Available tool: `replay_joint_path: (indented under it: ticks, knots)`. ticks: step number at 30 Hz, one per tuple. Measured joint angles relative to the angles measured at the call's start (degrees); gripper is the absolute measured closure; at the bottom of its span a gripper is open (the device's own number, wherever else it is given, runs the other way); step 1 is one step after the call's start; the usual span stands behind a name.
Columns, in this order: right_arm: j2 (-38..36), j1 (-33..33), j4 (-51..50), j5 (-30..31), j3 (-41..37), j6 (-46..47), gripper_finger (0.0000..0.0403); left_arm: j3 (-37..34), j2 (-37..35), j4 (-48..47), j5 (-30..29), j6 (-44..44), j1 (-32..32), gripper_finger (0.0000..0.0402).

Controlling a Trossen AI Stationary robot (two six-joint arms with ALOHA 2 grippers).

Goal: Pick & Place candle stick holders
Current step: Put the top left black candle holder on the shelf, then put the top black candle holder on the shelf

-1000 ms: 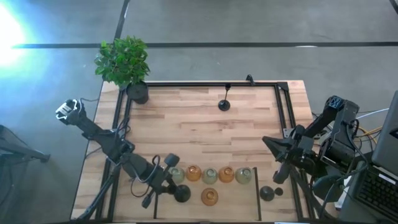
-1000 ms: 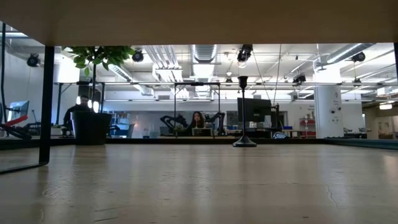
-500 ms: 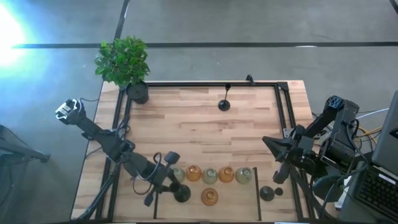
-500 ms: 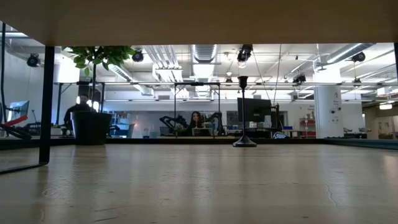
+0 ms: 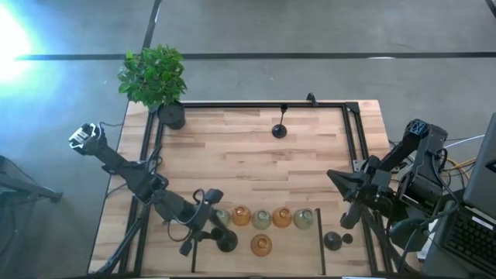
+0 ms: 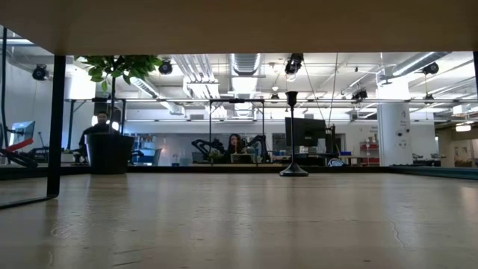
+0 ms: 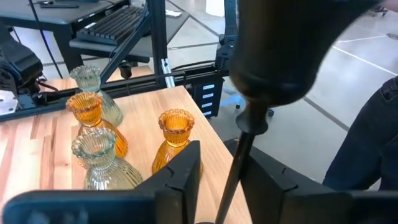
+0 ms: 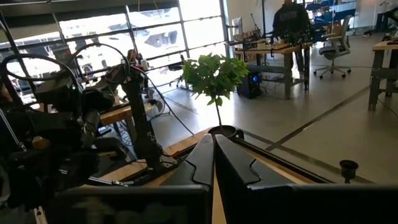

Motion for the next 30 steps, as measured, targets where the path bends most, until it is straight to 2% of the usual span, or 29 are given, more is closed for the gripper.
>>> replay_joint_path:
  ticks: [6, 11, 15, 26, 30]
  knots:
    - [0.0, 0.0, 0.1, 0.0, 0.0, 0.1, 0.0394, 0.0, -0.2, 0.0, 0.0, -1.4, 0.0, 0.0237]
    - [0.0, 0.0, 0.2, 0.0, 0.0, 0.1, 0.0394, 0.0, -2.1, -1.2, 0.0, -1.5, 0.0, 0.0213]
    - [0.0, 0.0, 0.3, 0.0, 0.0, 0.1, 0.0394, 0.0, -5.2, -8.1, 0.0, -3.2, 0.0, 0.0212]
    - [0.0, 0.0, 0.3, 0.0, 0.0, -0.2, 0.0394, 0.0, -14.7, -27.6, 0.5, -18.3, -0.3, 0.0211]
    - [0.0, 0.0, 0.3, 0.0, 0.0, -1.8, 0.0394, 0.0, -18.0, -35.6, 0.5, -21.1, -0.3, 0.0211]
